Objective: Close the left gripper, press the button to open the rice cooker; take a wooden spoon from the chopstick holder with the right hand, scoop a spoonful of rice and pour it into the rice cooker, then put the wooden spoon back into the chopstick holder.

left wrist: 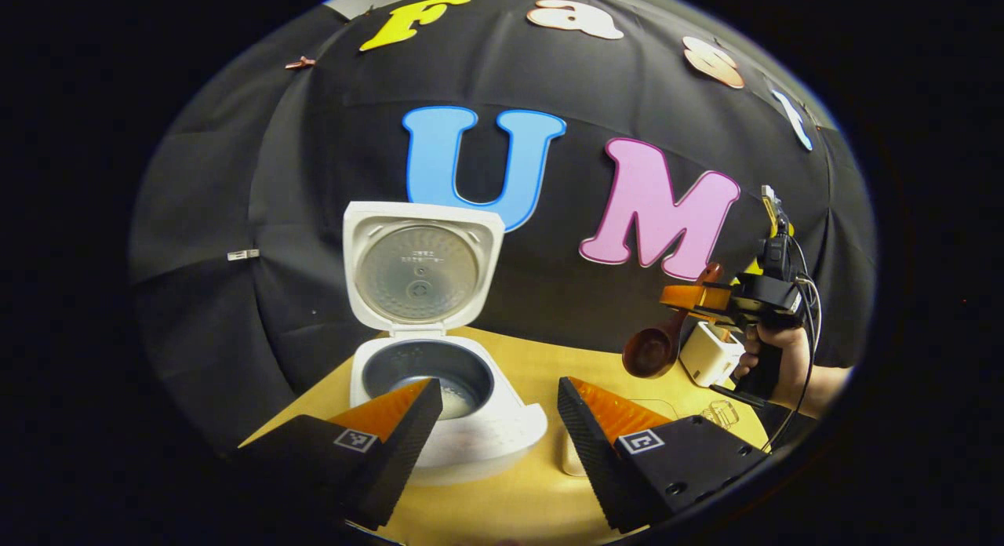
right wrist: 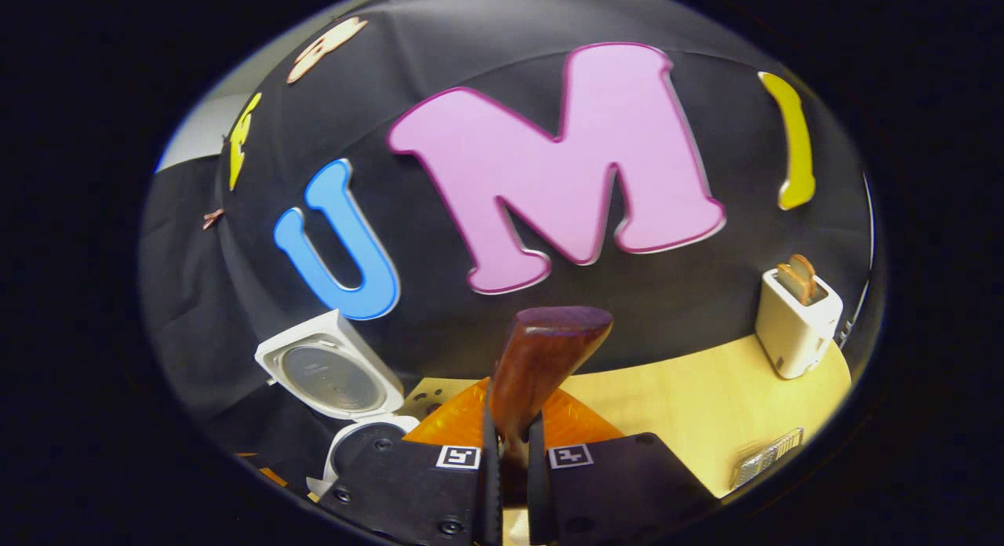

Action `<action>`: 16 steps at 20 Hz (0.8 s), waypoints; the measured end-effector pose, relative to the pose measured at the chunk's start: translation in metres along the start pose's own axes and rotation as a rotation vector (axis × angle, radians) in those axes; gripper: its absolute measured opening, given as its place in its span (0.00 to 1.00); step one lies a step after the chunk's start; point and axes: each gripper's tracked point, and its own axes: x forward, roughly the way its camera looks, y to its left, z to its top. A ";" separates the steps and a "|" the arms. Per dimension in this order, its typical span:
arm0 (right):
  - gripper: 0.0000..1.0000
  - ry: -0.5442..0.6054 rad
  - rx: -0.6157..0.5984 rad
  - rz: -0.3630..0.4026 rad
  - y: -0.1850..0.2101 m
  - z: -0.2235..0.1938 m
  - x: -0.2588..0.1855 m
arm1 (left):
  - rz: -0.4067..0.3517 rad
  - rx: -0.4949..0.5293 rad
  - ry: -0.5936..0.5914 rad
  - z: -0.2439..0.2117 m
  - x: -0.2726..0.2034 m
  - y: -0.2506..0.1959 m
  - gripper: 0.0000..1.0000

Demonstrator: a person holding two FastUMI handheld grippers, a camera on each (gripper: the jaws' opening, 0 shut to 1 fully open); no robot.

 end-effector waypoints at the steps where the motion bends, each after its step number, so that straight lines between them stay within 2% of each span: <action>1: 0.17 -0.005 0.008 -0.024 -0.019 0.001 -0.003 | -0.009 0.006 0.008 -0.003 0.001 -0.011 0.95; 10: 0.17 -0.019 0.077 -0.231 -0.179 0.001 -0.061 | -0.050 0.048 0.068 -0.033 0.002 -0.086 0.96; 16: 0.17 0.008 0.119 -0.328 -0.259 -0.014 -0.081 | -0.048 0.060 0.083 -0.044 0.001 -0.118 0.95</action>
